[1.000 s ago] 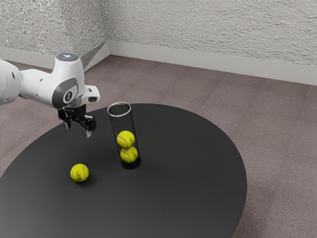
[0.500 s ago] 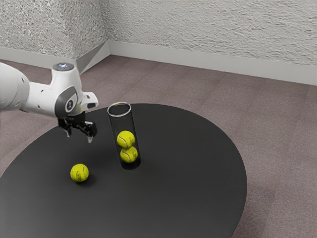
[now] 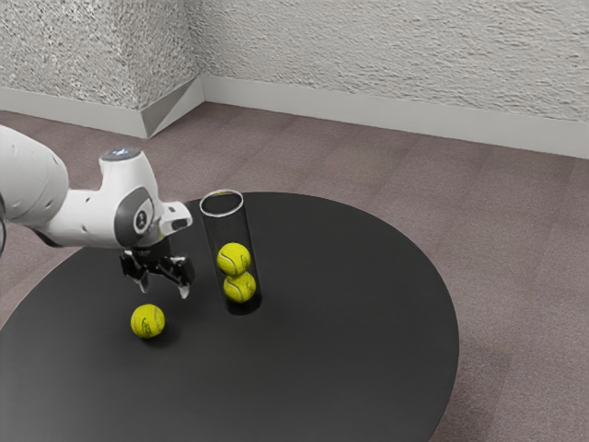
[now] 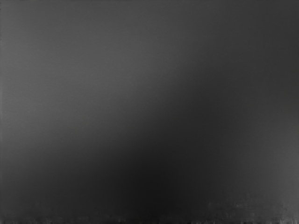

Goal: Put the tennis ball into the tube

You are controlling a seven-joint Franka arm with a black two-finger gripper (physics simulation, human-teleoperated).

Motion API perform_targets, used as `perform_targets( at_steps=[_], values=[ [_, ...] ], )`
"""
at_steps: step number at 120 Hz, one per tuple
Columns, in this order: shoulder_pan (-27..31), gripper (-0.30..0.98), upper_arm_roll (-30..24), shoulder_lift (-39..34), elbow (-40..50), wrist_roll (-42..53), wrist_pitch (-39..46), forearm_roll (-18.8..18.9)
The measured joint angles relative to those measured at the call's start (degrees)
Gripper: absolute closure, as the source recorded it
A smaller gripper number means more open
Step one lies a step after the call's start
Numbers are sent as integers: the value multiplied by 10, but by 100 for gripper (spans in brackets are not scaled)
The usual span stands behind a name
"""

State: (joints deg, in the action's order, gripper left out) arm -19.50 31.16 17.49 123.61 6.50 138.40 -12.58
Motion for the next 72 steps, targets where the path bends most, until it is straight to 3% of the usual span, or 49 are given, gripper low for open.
perform_targets(
  at_steps=[72],
  values=[
    [-2,0,17,-5,48,15,-18,-59]
  ],
)
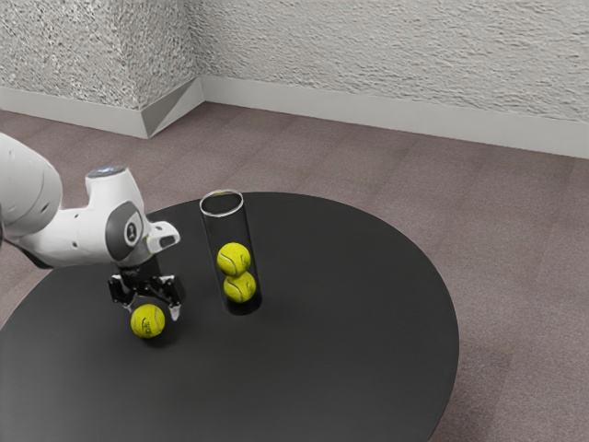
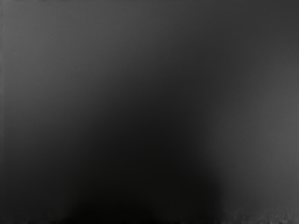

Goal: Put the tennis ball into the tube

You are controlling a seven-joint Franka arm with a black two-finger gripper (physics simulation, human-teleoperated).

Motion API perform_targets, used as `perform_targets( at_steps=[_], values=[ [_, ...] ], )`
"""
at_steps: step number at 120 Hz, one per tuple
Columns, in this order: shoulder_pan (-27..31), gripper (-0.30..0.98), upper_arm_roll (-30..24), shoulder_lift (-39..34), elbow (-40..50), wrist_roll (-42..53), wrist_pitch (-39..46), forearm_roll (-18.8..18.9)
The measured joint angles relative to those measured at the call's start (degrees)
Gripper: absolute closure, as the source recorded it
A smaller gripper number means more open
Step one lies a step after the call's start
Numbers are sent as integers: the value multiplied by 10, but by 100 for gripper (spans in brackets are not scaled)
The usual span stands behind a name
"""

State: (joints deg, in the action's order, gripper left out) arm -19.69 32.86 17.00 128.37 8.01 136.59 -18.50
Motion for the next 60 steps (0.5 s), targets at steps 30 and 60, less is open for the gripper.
perform_targets(
  at_steps=[30,60],
  values=[
    [2,0,4,0,7,3,-9,-15],
    [2,0,5,0,7,2,-29,-19]
  ],
)
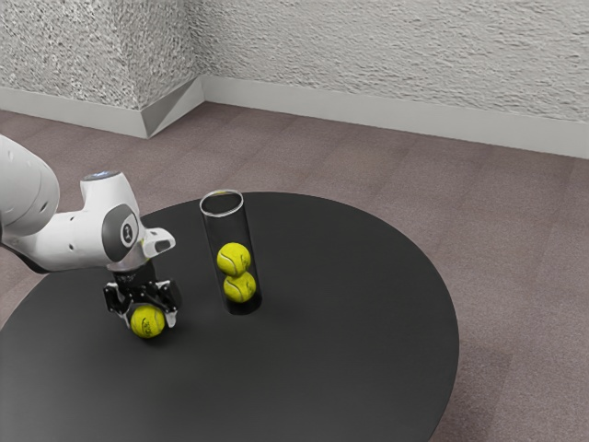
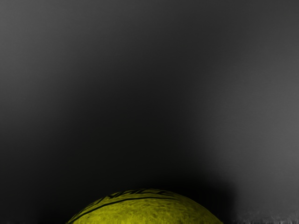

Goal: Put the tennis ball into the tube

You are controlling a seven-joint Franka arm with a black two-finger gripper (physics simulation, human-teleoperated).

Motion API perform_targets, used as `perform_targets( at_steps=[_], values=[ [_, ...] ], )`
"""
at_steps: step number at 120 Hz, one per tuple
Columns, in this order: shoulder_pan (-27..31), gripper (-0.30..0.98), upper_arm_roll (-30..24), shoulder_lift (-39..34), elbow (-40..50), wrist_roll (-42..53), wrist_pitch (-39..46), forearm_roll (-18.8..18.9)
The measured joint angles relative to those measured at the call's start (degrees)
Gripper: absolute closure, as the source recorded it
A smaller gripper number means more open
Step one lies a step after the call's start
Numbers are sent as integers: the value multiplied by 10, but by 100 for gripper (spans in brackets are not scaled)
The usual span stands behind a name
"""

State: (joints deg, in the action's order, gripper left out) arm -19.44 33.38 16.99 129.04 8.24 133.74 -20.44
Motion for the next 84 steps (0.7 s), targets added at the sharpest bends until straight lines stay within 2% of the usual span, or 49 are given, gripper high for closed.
perform_targets(
  at_steps=[20,53,84],
  values=[
    [0,1,0,1,0,-1,-8,-1],
    [0,23,1,1,-2,0,-12,-1],
    [-3,29,13,-10,-19,-1,-13,17]
  ],
)
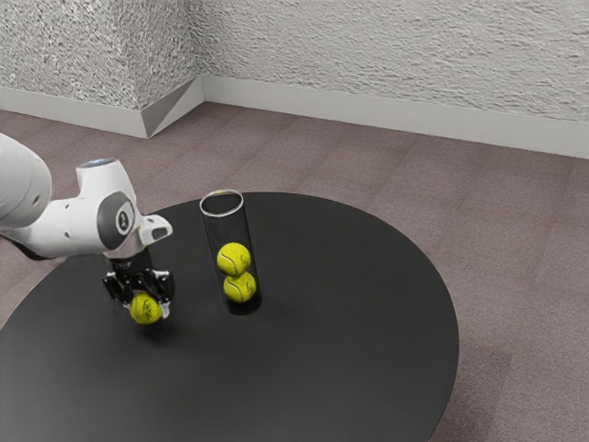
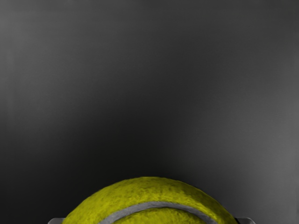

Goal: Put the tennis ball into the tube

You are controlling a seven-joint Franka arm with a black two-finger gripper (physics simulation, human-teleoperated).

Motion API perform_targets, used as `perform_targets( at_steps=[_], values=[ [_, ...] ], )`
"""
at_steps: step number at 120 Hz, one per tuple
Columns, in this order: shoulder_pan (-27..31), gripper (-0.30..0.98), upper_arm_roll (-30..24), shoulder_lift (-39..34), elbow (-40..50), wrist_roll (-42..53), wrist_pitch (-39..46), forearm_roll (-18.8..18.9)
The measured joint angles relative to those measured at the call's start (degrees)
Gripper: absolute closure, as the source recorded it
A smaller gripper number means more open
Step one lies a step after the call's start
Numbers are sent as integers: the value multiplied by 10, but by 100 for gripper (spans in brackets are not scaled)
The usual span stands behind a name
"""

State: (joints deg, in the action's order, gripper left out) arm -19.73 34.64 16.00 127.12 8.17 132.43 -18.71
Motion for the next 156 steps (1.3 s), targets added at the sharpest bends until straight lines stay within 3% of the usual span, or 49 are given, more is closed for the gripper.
perform_targets(
  at_steps=[14,42,76,124,156],
  values=[
    [-2,30,7,-21,-25,-6,-5,38],
    [-9,32,-2,-95,-104,-45,-64,177],
    [-10,32,-44,-155,-180,-106,-160,296],
    [-40,33,-66,-159,-219,-172,-208,368],
    [-56,30,-75,-136,-237,-179,-179,378]
  ],
)
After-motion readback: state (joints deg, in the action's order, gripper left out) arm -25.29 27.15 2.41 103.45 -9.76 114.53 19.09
